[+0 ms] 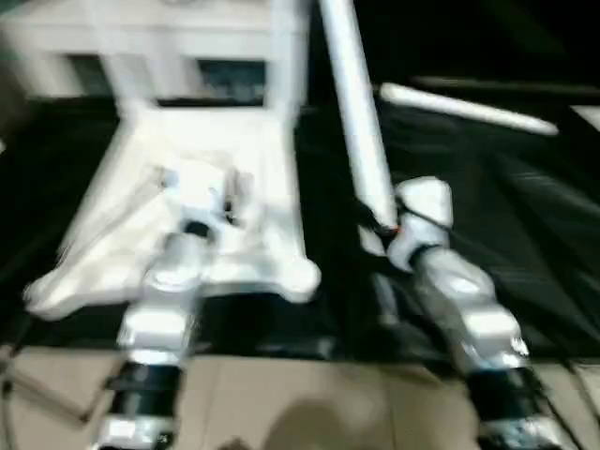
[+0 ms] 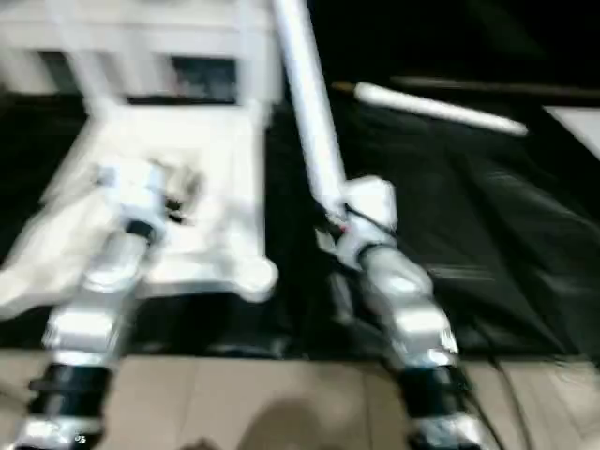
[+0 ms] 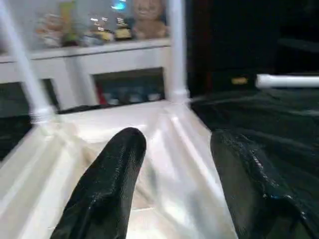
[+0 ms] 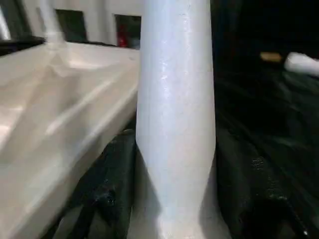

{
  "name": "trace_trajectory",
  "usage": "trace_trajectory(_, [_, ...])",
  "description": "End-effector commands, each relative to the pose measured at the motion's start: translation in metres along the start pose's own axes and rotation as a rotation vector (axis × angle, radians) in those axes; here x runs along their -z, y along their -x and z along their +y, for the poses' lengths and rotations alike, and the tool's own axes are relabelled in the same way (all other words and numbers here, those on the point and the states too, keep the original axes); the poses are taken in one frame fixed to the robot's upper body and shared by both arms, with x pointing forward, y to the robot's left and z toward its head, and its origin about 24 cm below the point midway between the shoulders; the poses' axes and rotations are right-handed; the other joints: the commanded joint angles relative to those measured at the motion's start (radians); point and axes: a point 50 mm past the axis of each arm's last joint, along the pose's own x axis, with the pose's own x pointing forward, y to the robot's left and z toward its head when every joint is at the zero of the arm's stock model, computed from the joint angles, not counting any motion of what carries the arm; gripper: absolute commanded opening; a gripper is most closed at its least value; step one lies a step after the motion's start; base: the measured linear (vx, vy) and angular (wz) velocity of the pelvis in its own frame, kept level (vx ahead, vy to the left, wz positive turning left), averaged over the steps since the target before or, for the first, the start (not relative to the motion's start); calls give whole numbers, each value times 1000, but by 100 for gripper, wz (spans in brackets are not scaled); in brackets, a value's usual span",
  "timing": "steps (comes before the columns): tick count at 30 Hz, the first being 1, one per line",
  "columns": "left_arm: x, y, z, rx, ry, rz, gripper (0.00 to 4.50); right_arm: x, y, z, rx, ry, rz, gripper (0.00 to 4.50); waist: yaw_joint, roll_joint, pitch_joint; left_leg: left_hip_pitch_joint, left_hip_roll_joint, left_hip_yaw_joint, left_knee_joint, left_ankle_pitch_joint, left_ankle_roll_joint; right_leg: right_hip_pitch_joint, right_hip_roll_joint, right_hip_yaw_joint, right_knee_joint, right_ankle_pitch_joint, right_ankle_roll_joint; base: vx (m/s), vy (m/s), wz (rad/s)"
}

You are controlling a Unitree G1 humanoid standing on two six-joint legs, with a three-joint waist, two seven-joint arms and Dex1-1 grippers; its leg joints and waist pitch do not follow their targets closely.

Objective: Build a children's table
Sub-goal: Move to table

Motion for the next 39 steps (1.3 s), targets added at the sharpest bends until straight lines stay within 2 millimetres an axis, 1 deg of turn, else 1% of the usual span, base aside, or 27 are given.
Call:
trace_trajectory(1, [2, 1, 7, -14, -14, 14, 264, -9, -4, 8, -29, 4, -33, 193, 22, 19, -53, -30, 75, 6, -61, -30, 7, 119, -171, 41, -172, -384, -116, 69, 71, 62])
trace_trajectory(2, [2, 1, 8, -14, -14, 14, 264, -9, -4, 9, -28, 6, -33, 193, -5, 44, -55, 5, 86, -32, -132, -63, 56, 97, -51, -21, -101, -269, -120, 115, 98, 70])
trace_trajectory(3, [2, 1, 7, -13, -15, 15, 264, -9, -3, 8, -27, 8, -36, 193, -28, 59, -65, 77, 97, -83, -159, -101, 132, 48, 13, -30, -39, -215, -117, 133, 86, 54])
trace_trajectory(4, [2, 0, 7, -12, -15, 15, 264, -8, -3, 8, -21, 2, -36, 193, -61, 56, -83, 194, 185, -136, -143, -123, 195, -97, 25, 53, 87, -150, -84, 133, 86, 54])
trace_trajectory(5, [2, 0, 6, -11, -15, 15, 264, -8, -3, 7, -19, -2, -35, 193, -57, 50, -76, 174, 180, -123, -143, -103, 196, -111, 26, 69, 103, -118, -55, 107, 86, 31])
trace_trajectory(8, [2, 1, 7, -11, -16, 17, 264, -8, -3, 7, -20, -6, -34, 193, -42, 26, -69, 158, 144, -83, -162, -23, 241, -156, 11, 100, 107, 31, 38, 72, 45, 10])
trace_trajectory(9, [2, 1, 7, -11, -16, 17, 264, -7, -3, 7, -20, -7, -34, 193, -43, 13, -65, 143, 134, -71, -166, -26, 244, -148, 0, 112, 87, 65, 27, 63, -34, 1])
trace_trajectory(10, [2, 1, 7, -12, -16, 17, 264, -7, -3, 7, -20, -8, -33, 193, -18, -59, -66, 63, 36, 5, -119, -191, 150, -50, -71, 204, -56, 29, -29, 63, -34, 1])
trace_trajectory(11, [2, 1, 7, -12, -16, 18, 264, -7, -3, 7, -19, -11, -33, 193, 8, -72, -62, 38, -11, 37, -41, -211, 101, -9, -121, 256, -108, -190, -41, 66, -79, 11])
trace_trajectory(12, [2, 1, 7, -12, -16, 18, 264, -7, -3, 7, -19, -11, -33, 193, 21, -64, -56, 33, -11, 34, 8, -169, 57, 3, -159, 279, -137, -392, -66, 56, -72, 5])
trace_trajectory(13, [2, 1, 7, -13, -16, 18, 264, -7, -3, 7, -18, -13, -33, 193, 31, -59, -64, -8, 3, 16, 32, -72, -21, 41, -159, 274, -125, -570, -91, 56, -72, 5])
trace_trajectory(14, [2, 1, 7, -13, -16, 18, 264, -7, -3, 7, -17, -13, -33, 193, 33, -53, -60, -26, 15, 5, 20, -35, -53, 45, -146, 265, -117, -514, -153, 57, -27, -8])
trace_trajectory(15, [2, 1, 7, -13, -16, 18, 264, -7, -3, 7, -17, -13, -33, 193, 32, -44, -55, -30, 22, 2, 8, -16, -61, 46, -136, 247, -114, -471, -194, 54, 34, -4])
trace_trajectory(16, [2, 1, 7, -15, -16, 20, 264, -7, -3, 7, -16, -14, -32, 193, 18, -5, -61, -6, 55, 16, -92, 38, -61, 24, -56, 167, -95, -319, -251, 54, 34, -4])
trace_trajectory(17, [3, 1, 7, -16, -15, 21, 264, -7, -3, 7, -16, -15, -32, 193, 9, 10, -61, 19, 77, 9, -123, 13, -48, -7, -15, 139, -70, -260, -235, 80, 82, 4])
trace_trajectory(18, [3, 1, 8, -21, -16, 24, 264, -7, -3, 7, -16, -15, -32, 193, -14, 21, -68, 75, 112, -19, -144, -21, -28, -43, 15, 115, -34, -190, -222, 92, 86, 2])
trace_trajectory(19, [4, 1, 8, -24, -16, 27, 264, -7, -3, 7, -15, -16, -32, 193, -57, 33, -78, 162, 151, -78, -154, -48, 91, -109, 17, 88, 31, -37, -192, 92, 86, 2])
trace_trajectory(21, [5, 1, 9, -38, -21, 38, 264, -7, -3, 7, -14, -18, -33, 193, -54, 10, -70, 148, 138, -55, -125, 116, 214, -125, -17, 106, 17, 106, -162, 81, 48, 7])
trace_trajectory(22, [8, 1, 10, -53, -27, 53, 264, -7, -3, 6, -11, -20, -33, 193, -50, -1, -71, 124, 114, -33, -107, 179, 222, -108, -39, 121, -4, 178, -185, 81, 33, 10])
trace_trajectory(23, [9, 1, 10, -57, -32, 58, 264, -7, -3, 6, -7, -26, -34, 193, -23, -25, -88, 43, 48, 15, -75, 301, 201, -24, -72, 164, -3, 380, -239, 0, 0, 0])
trace_trajectory(24, [10, 1, 10, -59, -36, 61, 264, -7, -3, 6, -4, -31, -34, 193, -12, -31, -96, 16, 39, 18, -72, 331, 181, 1, -78, 177, 4, 471, -251, 0, 0, 0])
trace_trajectory(25, [10, 1, 10, -60, -31, 60, 264, -7, -3, 5, -2, -33, -34, 193, -3, -29, -100, 4, 53, 14, -77, 406, 134, -2, -75, 171, 17, 595, -268, 0, 0, 0])
trace_trajectory(27, [9, 0, 10, -60, -29, 57, 264, -8, -3, 4, 2, -35, -35, 193, 0, -26, -101, 11, 61, 11, -74, 506, 89, -22, -51, 157, 28, 676, -278, 0, 0, 0])
trace_trajectory(29, [9, 0, 10, -61, -31, 55, 264, -8, -3, 4, 3, -35, -35, 193, 2, -23, -96, 16, 69, 15, -79, 426, 71, -32, -51, 154, 14, 548, -302, 0, 0, 0])
trace_trajectory(32, [8, 1, 11, -70, -48, 51, 264, -8, -3, 5, -3, -25, -35, 193, 6, -17, -71, 24, 95, 26, -105, 111, 41, -41, -61, 154, -22, 186, -324, -21, -9, 2])
trace_trajectory(36, [8, 0, 11, -72, -52, 51, 264, -8, -4, 5, -8, -11, -32, 193, 6, -16, -60, 32, 109, 47, -126, -95, -64, -50, -57, 153, -44, -19, -275, -68, -14, 5])
trace_trajectory(39, [8, 0, 10, -69, -54, 49, 264, -9, -4, 6, -12, 0, -30, 193, -8, -8, -54, 45, 129, 34, -149, -252, -166, -66, -23, 135, -52, -115, -206, -63, -12, 2])
